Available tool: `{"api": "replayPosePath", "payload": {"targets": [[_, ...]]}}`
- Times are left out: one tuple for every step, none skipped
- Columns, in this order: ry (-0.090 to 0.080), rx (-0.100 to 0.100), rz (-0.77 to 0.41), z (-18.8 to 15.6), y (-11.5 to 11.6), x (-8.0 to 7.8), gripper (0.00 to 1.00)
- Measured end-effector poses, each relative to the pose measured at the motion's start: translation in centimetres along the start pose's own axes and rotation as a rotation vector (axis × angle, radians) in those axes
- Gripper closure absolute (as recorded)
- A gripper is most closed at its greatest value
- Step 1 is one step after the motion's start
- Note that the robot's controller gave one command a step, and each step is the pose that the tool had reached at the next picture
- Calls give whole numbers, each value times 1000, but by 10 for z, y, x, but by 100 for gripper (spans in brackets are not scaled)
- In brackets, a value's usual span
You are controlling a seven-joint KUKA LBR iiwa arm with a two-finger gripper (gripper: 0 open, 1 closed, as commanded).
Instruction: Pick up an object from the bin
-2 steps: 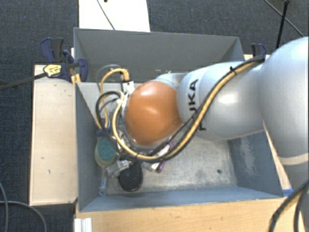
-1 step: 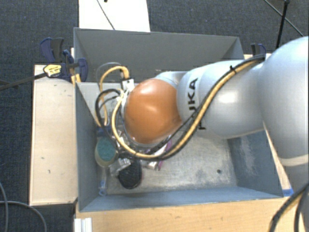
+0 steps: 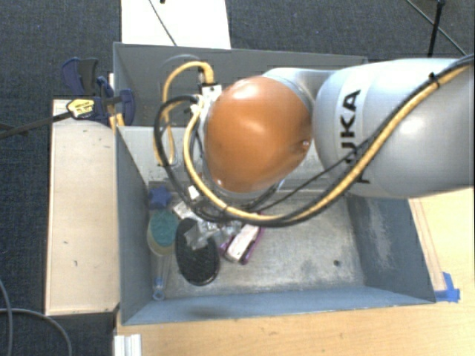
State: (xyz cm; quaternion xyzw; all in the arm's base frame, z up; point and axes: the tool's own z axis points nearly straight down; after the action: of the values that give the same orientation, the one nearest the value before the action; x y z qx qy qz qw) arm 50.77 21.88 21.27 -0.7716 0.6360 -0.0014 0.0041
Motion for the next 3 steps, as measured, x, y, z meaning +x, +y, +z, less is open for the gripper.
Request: {"api": "replayPosePath", "payload": {"targets": [[0, -13, -390, 60, 16, 14, 100], [0, -10, -385, 58, 15, 13, 0], [0, -13, -300, 116, 8, 26, 0]]}}
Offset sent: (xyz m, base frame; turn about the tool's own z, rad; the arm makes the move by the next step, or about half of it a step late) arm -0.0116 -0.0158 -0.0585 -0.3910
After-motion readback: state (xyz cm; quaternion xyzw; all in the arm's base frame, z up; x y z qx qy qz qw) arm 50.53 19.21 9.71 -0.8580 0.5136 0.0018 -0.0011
